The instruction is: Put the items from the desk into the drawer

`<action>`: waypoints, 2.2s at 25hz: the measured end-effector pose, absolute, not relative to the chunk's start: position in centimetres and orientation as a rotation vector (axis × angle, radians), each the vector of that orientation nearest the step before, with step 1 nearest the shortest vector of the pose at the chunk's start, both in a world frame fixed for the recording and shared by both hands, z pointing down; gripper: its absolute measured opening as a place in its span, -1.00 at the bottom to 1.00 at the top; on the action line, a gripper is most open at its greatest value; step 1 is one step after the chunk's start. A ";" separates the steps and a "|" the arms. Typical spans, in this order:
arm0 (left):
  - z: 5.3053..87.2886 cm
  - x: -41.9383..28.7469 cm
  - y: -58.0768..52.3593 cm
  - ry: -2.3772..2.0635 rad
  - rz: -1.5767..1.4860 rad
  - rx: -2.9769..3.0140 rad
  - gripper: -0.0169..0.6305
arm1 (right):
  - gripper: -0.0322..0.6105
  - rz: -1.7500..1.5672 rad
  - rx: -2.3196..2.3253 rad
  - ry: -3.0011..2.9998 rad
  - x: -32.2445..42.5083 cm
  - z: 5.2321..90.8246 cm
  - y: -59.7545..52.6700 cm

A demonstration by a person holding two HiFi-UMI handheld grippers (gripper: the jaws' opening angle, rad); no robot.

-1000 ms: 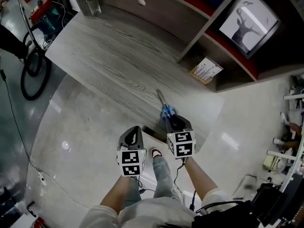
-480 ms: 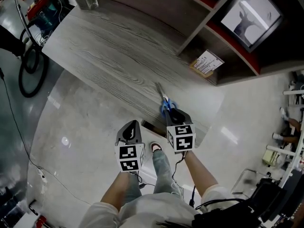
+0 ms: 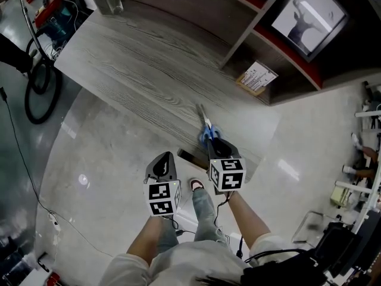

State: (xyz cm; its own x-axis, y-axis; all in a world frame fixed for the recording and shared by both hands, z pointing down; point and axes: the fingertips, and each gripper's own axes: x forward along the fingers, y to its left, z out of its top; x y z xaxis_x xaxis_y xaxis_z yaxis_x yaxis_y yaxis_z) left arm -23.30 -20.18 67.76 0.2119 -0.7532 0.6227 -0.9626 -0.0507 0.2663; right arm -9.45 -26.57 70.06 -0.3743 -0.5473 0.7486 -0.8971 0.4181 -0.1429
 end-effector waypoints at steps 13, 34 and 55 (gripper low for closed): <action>65.1 -23.7 -18.2 -1.630 0.402 1.851 -0.96 | -0.70 0.709 1.206 -2.097 -9.5 66.7 -23.7; 62.8 -23.6 -12.1 -1.724 0.370 1.753 -0.96 | -0.70 0.692 1.021 -2.172 -11.7 64.7 -18.0; 68.2 -24.5 -7.7 -1.710 0.388 1.611 -0.96 | -0.70 0.742 0.802 -2.121 -14.5 70.2 -11.4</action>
